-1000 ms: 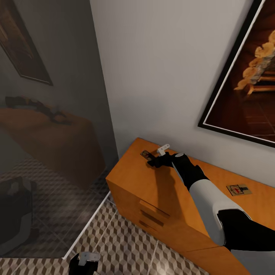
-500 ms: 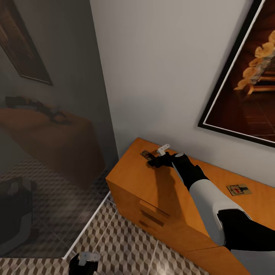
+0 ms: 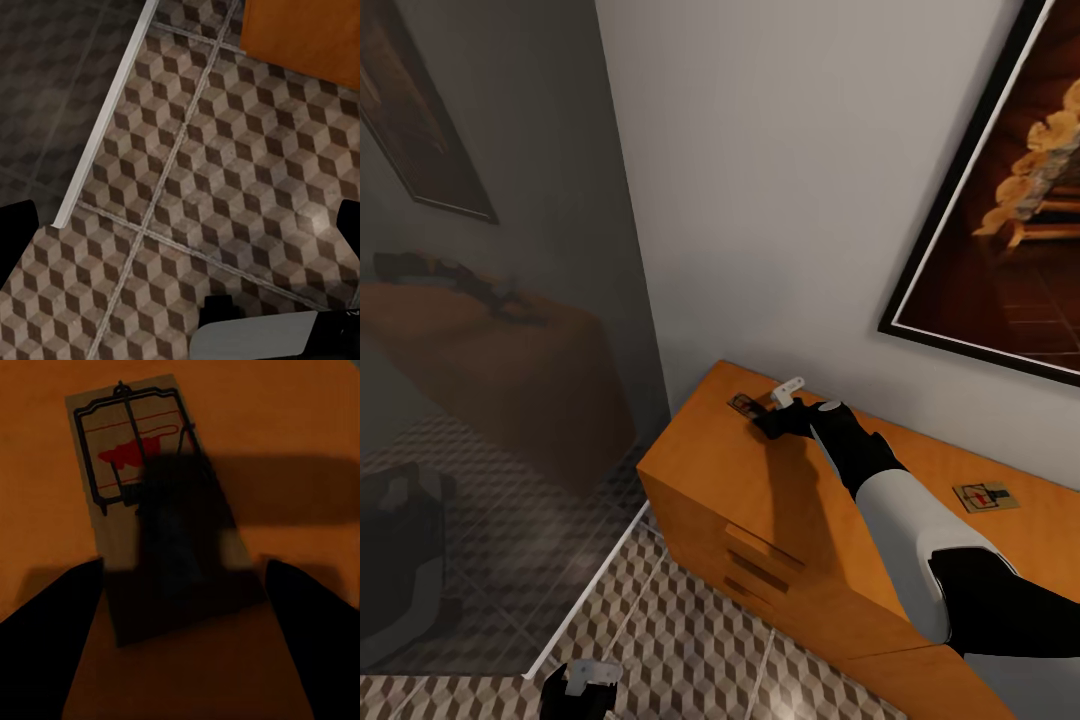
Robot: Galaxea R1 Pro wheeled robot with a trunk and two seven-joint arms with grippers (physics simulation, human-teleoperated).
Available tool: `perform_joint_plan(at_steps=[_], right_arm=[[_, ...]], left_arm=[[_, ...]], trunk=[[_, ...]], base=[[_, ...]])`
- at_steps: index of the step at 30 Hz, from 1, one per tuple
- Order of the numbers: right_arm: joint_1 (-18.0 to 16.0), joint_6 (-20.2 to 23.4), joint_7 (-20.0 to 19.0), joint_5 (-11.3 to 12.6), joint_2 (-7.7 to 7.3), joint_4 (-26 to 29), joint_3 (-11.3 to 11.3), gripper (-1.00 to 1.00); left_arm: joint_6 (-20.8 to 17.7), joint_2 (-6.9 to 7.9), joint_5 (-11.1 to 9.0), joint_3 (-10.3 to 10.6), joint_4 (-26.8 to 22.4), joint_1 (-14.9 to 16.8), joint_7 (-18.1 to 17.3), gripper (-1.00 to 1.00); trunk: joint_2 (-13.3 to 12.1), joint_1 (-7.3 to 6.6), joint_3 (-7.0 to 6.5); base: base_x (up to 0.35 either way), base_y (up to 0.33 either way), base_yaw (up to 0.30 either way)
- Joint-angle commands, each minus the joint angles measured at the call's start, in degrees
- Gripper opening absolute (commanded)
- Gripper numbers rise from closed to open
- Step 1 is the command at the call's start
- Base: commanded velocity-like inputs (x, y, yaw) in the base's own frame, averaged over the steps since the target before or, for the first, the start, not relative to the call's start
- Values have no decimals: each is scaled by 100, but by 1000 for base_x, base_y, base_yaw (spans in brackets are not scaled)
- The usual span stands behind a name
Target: Take the four mousetraps from the cabinet in the bathroom and place them on the bathroom floor. Make sure all four end up on the same floor surface, and ensure that at least two of them are either under or directly next to the same bathroom sink.
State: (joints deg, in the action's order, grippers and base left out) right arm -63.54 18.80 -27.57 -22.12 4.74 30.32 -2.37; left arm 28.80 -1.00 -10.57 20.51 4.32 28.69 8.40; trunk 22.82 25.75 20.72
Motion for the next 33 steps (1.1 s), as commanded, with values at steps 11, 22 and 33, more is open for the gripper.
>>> perform_joint_plan(at_steps=[11, 22, 33], right_arm=[[-6, 26, 8, -47, 9, -162, -1, -100], [-9, 68, 102, -55, 106, 64, -25, -100], [-8, 807, 95, -45, 125, 1059, -24, -100]], left_arm=[[38, -5, -42, 50, 25, 11, 10, 100], [38, -5, -42, 50, 25, 9, 10, 100], [38, -8, -42, 50, 25, 9, 11, 100]], trunk=[[10, 3, 10], [10, 3, 10], [10, 3, 10]], base=[[0, 0, 0], [0, 0, 0], [0, 0, 0]])
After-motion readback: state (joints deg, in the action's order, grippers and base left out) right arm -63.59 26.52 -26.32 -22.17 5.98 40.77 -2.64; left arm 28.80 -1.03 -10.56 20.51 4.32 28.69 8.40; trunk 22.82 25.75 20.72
